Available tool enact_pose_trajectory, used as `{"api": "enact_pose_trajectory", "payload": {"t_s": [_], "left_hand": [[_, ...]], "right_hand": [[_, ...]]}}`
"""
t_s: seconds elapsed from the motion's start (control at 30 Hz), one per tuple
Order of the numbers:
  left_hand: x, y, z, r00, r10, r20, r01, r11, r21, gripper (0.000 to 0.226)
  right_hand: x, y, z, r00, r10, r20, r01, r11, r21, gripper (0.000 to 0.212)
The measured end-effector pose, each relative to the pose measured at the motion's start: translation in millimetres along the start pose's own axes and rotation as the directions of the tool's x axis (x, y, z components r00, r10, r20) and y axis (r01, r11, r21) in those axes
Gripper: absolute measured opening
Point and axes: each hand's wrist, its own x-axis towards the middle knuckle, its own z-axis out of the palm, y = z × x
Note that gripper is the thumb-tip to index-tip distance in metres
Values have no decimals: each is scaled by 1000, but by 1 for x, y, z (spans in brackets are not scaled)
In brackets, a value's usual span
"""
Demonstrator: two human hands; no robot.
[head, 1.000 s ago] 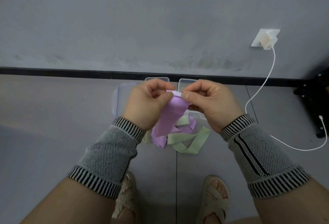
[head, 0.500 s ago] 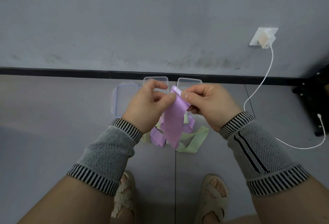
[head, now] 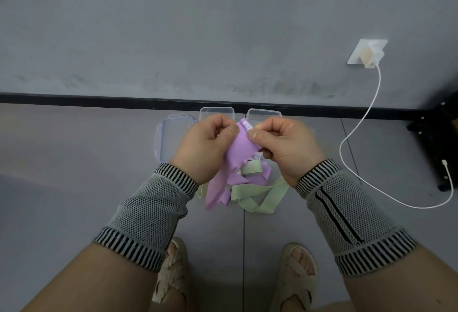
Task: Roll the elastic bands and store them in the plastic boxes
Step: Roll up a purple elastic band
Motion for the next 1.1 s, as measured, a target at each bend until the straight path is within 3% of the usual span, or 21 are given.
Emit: {"api": "enact_pose_trajectory", "payload": {"t_s": [0.33, 0.43, 0.53, 0.63, 0.77, 1.1], "left_hand": [[-1, 7, -1, 995, -85, -49, 79, 990, -118, 18], [-1, 7, -5, 995, -92, -33, 86, 986, -146, 18], [-2, 6, -7, 998, -68, -13, 66, 993, -93, 17], [-2, 4, -5, 999, -41, 8, 41, 998, -54, 17], [-1, 0, -2, 1000, -30, 5, 30, 999, -21, 17], [0, -5, -10, 998, -2, 70, -20, 948, 318, 18]], "right_hand": [[-3, 2, 13, 1000, -26, 10, 25, 997, 68, 24], [-3, 0, 10, 997, 19, 79, -30, 989, 145, 17], [-2, -1, 3, 983, 55, 173, -97, 964, 246, 14], [-4, -2, 1, 977, 17, 211, -51, 986, 158, 20], [-5, -2, 1, 984, -3, 176, 2, 1000, 6, 17], [-4, -1, -6, 982, 94, 161, -109, 990, 90, 19]]}}
